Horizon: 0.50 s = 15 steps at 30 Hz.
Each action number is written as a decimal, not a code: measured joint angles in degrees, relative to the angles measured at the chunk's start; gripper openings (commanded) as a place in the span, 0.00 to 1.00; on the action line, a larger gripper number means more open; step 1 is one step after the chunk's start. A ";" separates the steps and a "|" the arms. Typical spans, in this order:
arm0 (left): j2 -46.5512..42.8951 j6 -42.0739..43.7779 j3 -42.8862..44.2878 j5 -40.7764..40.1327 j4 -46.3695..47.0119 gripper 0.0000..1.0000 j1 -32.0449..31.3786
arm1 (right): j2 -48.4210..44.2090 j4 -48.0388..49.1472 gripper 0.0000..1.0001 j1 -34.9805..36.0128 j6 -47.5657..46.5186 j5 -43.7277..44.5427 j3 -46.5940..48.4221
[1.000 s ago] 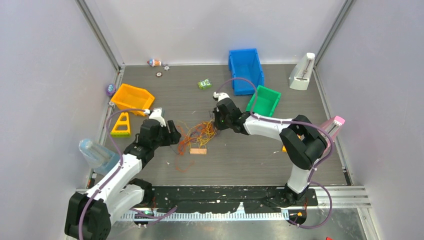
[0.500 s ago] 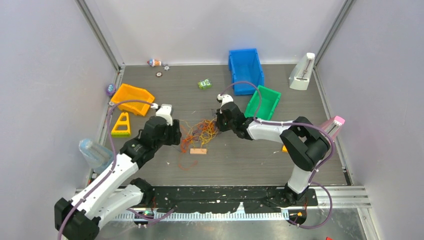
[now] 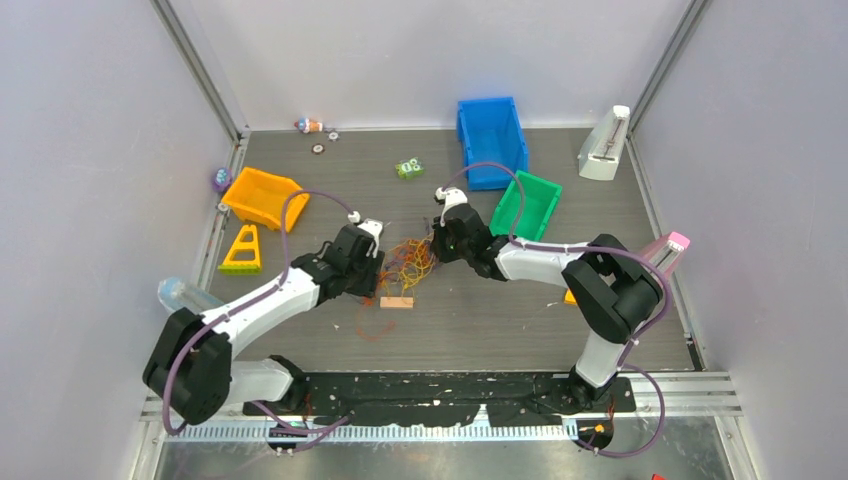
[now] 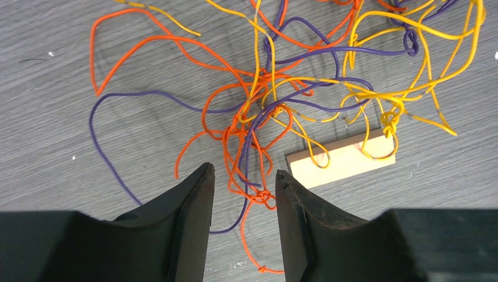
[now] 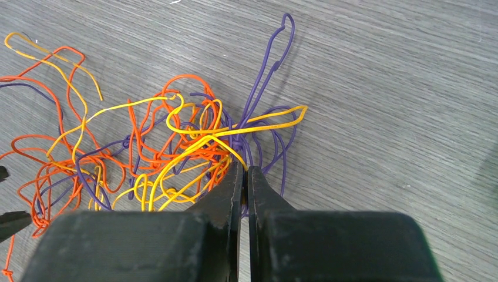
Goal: Untangle the cables
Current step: Untie the cable.
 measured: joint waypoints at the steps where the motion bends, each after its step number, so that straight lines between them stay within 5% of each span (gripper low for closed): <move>1: 0.98 -0.02 0.00 0.37 0.44 0.40 0.04 | 0.00 0.02 0.06 0.00 0.00 -0.04 0.00; 4: 3.13 -0.15 0.00 1.20 1.46 0.29 0.17 | 0.00 0.04 0.06 0.00 0.00 -0.15 0.00; 7: 4.57 -0.46 -0.07 1.73 1.99 0.03 0.57 | 0.00 0.04 0.06 0.00 0.00 -0.15 0.00; 15: 4.52 -0.52 -0.28 2.91 2.47 0.00 1.97 | -0.26 -0.22 0.05 -0.02 0.04 2.10 -0.13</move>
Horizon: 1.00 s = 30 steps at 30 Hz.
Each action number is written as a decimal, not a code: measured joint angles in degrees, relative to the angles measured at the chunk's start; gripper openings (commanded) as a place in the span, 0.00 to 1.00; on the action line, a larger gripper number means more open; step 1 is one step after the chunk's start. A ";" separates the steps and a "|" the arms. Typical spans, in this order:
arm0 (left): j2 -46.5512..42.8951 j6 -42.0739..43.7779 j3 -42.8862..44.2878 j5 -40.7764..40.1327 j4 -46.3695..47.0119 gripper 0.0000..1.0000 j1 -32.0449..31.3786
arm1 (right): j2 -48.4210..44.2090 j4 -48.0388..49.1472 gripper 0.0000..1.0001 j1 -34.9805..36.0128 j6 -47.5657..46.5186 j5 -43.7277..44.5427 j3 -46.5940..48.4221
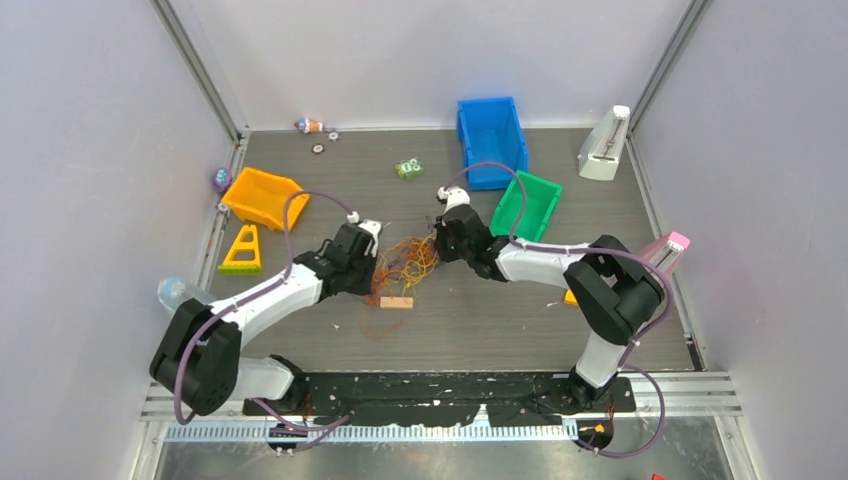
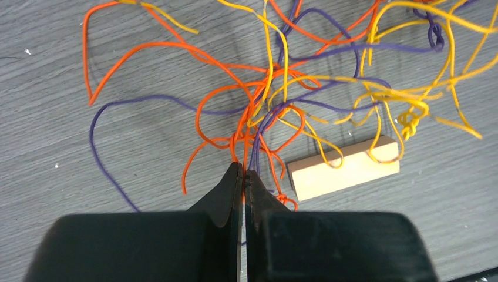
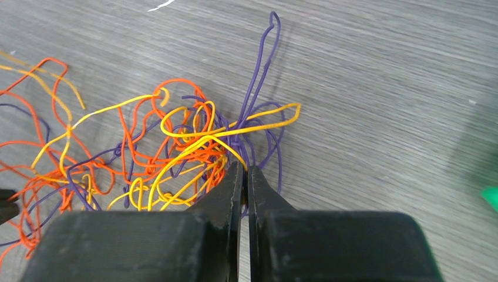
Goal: Untangle the cables
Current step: Untie the cable.
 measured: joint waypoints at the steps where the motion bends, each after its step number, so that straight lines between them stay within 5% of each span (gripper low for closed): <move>1: -0.50 -0.09 -0.07 0.33 -0.02 0.00 0.28 | -0.31 -0.44 0.05 -0.07 0.22 1.73 -0.07; 9: -16.33 -3.89 -4.39 10.91 2.01 0.00 13.11 | -7.93 -2.36 0.05 -7.37 6.01 11.52 -6.25; 19: -38.97 -12.87 -12.35 13.11 3.10 0.00 31.39 | -13.90 -4.52 0.05 -8.83 13.29 22.53 -10.32; 27: -42.29 -17.94 -13.94 10.67 1.44 0.00 39.34 | -18.14 -6.71 0.05 -9.90 18.58 28.52 -13.00; 29: -41.83 -18.27 -13.77 11.13 1.49 0.00 39.65 | -19.76 -6.36 0.19 -10.21 18.67 28.55 -14.53; 30: -41.13 -18.10 -13.73 12.90 2.12 0.00 39.74 | -20.48 -5.57 0.40 -10.32 18.01 27.71 -15.39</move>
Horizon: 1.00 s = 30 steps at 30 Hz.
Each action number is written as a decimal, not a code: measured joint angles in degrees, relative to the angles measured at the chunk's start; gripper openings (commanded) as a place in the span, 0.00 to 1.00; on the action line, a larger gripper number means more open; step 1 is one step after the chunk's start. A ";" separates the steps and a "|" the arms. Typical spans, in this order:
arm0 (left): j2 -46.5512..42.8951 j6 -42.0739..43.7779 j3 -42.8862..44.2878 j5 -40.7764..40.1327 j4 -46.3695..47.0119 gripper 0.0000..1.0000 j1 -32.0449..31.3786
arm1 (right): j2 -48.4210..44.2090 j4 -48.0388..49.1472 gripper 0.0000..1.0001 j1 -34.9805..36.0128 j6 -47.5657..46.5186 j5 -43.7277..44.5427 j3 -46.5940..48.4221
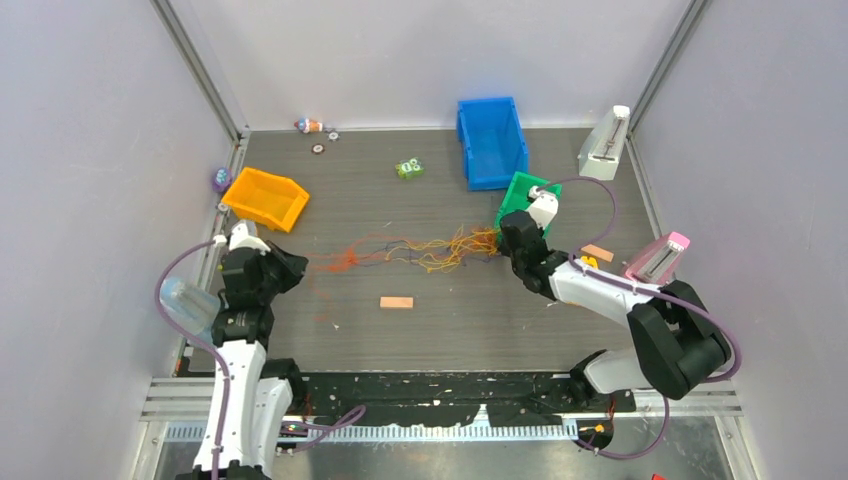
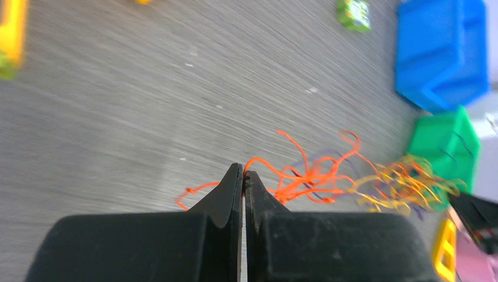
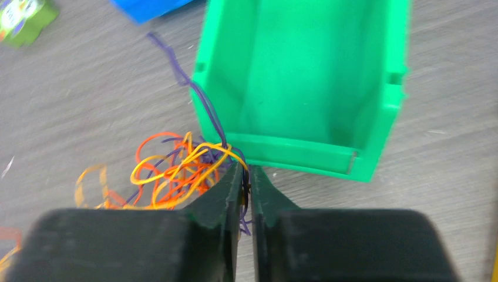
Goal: Untangle the cables
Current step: Untie the cable.
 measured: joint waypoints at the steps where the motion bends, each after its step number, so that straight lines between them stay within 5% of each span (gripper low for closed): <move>1: 0.81 0.17 0.13 1.86 0.55 0.00 -0.04 | -0.39 0.96 0.64 0.00 -0.98 -1.22 -0.55; 3: 4.20 1.11 1.46 6.64 1.38 0.00 -1.77 | -0.92 5.40 0.80 -0.15 -4.76 -7.13 -1.95; 10: 16.33 7.32 11.65 14.21 0.33 0.00 -16.04 | -0.98 16.33 0.80 6.43 -18.18 -23.93 -2.62; 17: 13.05 8.79 11.65 16.04 -0.42 0.00 -16.55 | 5.77 17.14 0.77 16.13 -26.99 -36.68 8.72; 30: 10.36 8.37 10.93 20.70 1.36 0.00 -16.59 | 21.14 18.38 0.76 21.73 -24.96 -45.53 20.06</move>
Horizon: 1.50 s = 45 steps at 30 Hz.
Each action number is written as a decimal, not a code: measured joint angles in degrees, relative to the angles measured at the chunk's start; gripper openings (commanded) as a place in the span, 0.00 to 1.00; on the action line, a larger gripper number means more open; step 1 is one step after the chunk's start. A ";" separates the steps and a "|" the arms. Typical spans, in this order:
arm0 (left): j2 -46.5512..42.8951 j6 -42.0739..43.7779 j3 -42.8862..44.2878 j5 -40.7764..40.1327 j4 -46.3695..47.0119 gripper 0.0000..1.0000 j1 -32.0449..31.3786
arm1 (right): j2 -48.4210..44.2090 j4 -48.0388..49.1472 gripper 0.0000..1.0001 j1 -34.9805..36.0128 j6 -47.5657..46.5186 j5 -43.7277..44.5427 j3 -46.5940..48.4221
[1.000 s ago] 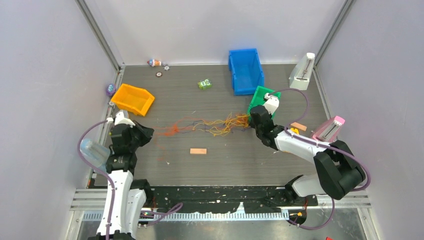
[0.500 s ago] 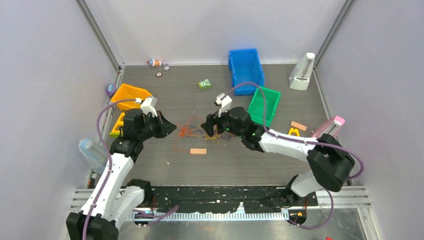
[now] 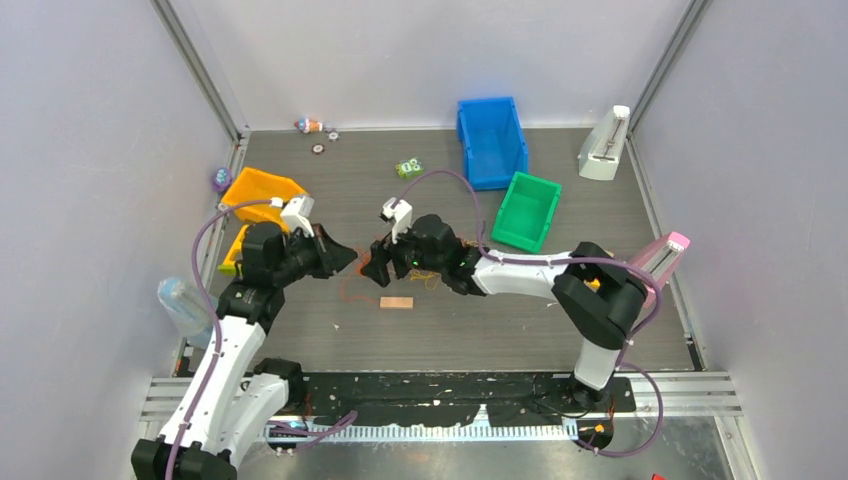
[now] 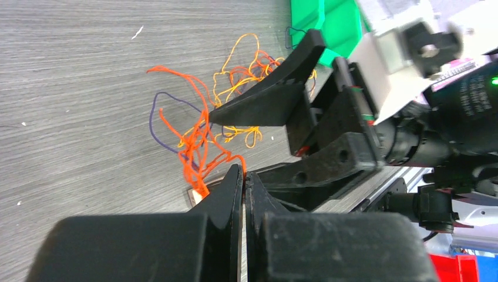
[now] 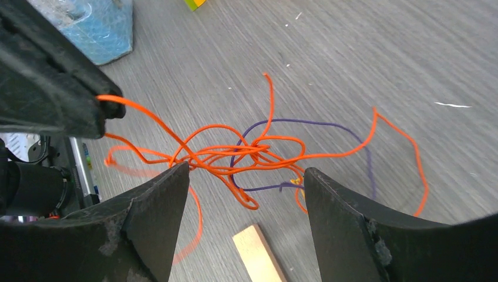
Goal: Untangle the cables
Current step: Untie the cable.
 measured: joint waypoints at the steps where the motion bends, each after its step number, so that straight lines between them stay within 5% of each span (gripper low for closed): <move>1: -0.55 -0.61 -0.39 0.13 0.39 0.00 0.00 | 0.92 0.33 0.76 0.24 0.74 -0.28 0.44; 7: -4.20 -5.88 -5.09 2.32 6.03 0.00 0.00 | 6.88 1.40 0.63 0.94 5.95 1.22 3.41; 19: -10.32 -9.11 1.05 0.33 2.95 0.00 0.04 | 10.73 -9.14 0.09 -0.50 13.38 17.14 4.55; 25: -10.40 -5.16 7.08 -5.11 -2.45 0.00 2.08 | 3.96 -8.35 0.05 -6.80 15.98 17.70 -5.38; 32: -9.99 -1.84 11.26 -12.00 -7.54 0.00 12.63 | -2.95 -12.15 0.05 -14.36 18.67 20.22 -11.43; 34: -8.83 -0.96 11.34 -10.82 -7.61 0.12 13.57 | -4.00 -12.98 0.05 -15.17 18.27 19.78 -11.63; 38: -2.12 0.81 11.30 -5.64 -7.54 0.67 11.32 | -4.42 -14.05 0.05 -15.15 16.70 16.76 -11.06; 41: 5.25 2.62 11.15 -6.05 -8.09 0.80 3.45 | -4.42 -15.91 0.05 -15.04 15.19 14.78 -9.53; 45: 11.58 3.43 9.40 -9.88 -8.46 0.83 -7.58 | -4.42 -17.33 0.05 -14.93 13.60 13.60 -7.19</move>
